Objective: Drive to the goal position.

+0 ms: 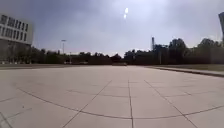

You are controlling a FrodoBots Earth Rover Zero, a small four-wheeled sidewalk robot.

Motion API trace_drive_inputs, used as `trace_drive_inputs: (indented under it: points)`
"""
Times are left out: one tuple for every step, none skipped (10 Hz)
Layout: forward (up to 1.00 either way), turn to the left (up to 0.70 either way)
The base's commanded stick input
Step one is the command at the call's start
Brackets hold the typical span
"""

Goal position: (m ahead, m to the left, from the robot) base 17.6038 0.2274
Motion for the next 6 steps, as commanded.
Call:
trace_drive_inputs:
  points:
    - [0.00,0.00]
    - [0.00,0.00]
    - [0.00,0.00]
    - [0.00,0.00]
    - [0.11,0.00]
    - [0.32,0.00]
